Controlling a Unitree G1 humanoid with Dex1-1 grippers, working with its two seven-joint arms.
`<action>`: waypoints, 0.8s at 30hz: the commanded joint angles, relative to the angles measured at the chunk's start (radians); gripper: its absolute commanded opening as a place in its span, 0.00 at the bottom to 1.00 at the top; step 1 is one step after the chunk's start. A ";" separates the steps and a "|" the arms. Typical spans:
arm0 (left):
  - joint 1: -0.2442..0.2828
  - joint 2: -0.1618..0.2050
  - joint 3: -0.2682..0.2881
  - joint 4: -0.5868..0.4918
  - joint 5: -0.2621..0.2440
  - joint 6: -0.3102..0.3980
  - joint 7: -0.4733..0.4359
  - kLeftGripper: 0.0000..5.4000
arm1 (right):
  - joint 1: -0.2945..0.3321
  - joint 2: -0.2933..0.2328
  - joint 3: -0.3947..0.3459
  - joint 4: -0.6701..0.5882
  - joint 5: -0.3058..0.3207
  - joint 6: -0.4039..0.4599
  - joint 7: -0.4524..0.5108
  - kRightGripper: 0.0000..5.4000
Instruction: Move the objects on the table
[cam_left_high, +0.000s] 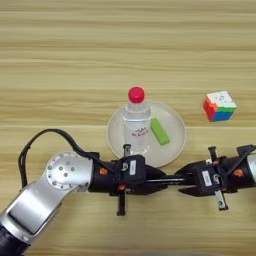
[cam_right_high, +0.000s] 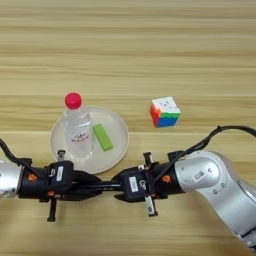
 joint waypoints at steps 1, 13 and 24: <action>-0.017 0.010 0.007 -0.015 0.005 0.009 0.000 0.15 | -0.012 0.001 0.001 -0.002 -0.003 -0.001 0.007 0.22; -0.016 0.007 0.001 -0.010 0.010 0.010 0.004 0.15 | -0.014 0.006 -0.005 -0.002 0.003 0.001 0.002 0.22; -0.016 -0.001 0.008 -0.004 0.014 0.005 0.016 0.24 | -0.010 0.008 -0.008 0.001 0.013 0.003 0.005 0.22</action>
